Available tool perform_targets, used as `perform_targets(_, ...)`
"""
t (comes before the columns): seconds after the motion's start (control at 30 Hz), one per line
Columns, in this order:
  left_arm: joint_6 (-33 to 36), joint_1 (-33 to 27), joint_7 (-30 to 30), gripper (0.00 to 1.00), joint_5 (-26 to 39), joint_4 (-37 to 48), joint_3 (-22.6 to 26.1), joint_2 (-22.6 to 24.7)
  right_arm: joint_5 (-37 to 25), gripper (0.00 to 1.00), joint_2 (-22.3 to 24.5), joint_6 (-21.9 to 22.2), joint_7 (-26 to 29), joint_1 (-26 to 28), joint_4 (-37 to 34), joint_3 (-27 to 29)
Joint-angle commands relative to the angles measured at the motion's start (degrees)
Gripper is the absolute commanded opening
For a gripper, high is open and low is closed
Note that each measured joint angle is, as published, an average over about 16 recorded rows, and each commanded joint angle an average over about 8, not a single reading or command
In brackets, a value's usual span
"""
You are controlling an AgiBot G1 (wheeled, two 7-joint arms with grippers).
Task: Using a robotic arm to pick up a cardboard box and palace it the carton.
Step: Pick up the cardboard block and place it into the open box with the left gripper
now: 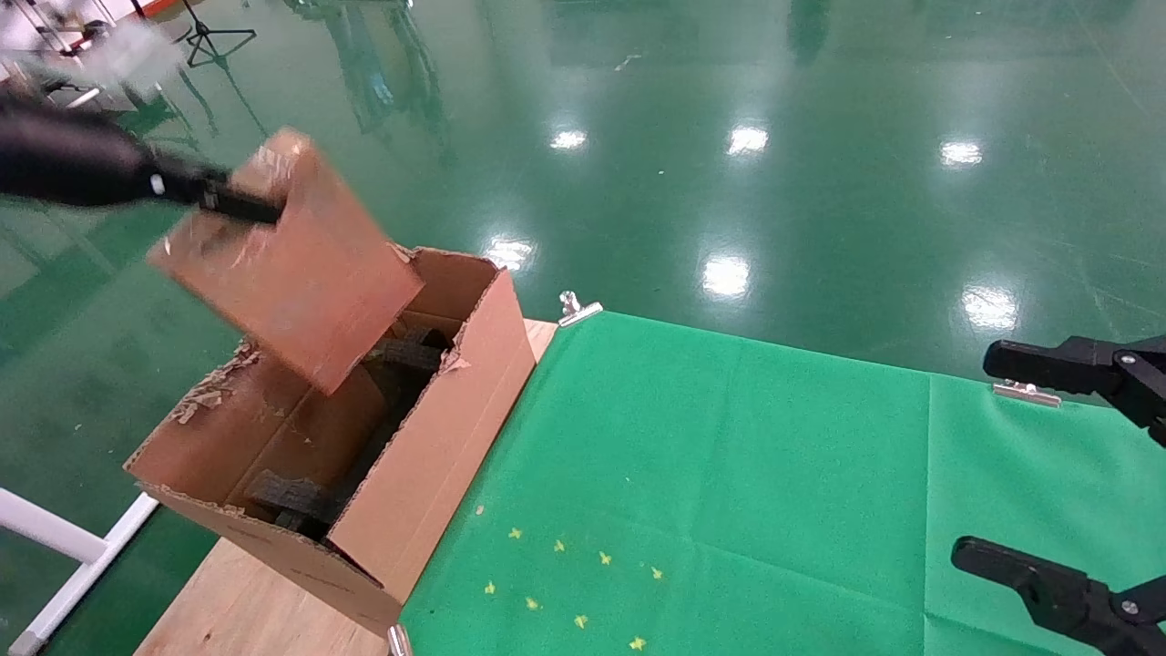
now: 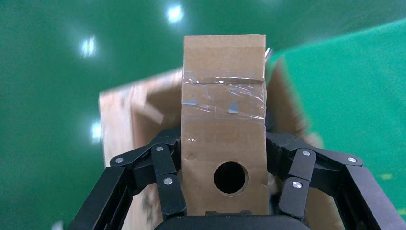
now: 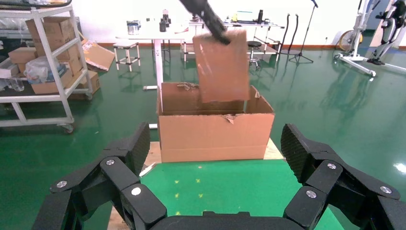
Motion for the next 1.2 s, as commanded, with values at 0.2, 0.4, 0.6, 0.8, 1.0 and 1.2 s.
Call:
perform_targets(0.2, -9.3, 6.4, 2.9, 0.00, 3.9, 2.7, 2.0, 0.6, 0.0, 1.00, 0.0, 0.0, 0.0, 0.0, 0.0, 0.0)
perform_targets(0.4, -13.9, 10.7, 3.2, 0.00, 4.1, 2.4, 2.1, 0.2, 0.0, 1.00, 0.0, 0.0, 0.0, 0.0, 0.0, 0.0)
perform_targets(0.6, -17.5, 15.1, 0.4, 0.00, 4.9, 2.3, 2.5, 0.2, 0.0, 1.00, 0.0, 0.0, 0.0, 0.0, 0.0, 0.0)
perform_targets(0.8, -22.1, 19.6, -4.4, 0.00, 6.3, 1.7, 2.9, 0.8, 0.0, 1.00, 0.0, 0.0, 0.0, 0.0, 0.0, 0.0)
perform_targets(1.0, -25.4, 23.7, -7.4, 0.00, 6.7, 1.3, 3.1, 1.2, 0.0, 1.00, 0.0, 0.0, 0.0, 0.0, 0.0, 0.0)
perform_targets(1.2, -27.7, 26.8, -8.7, 0.00, 7.0, 2.6, 3.5, 2.4, 0.0, 1.00, 0.0, 0.0, 0.0, 0.0, 0.0, 0.0)
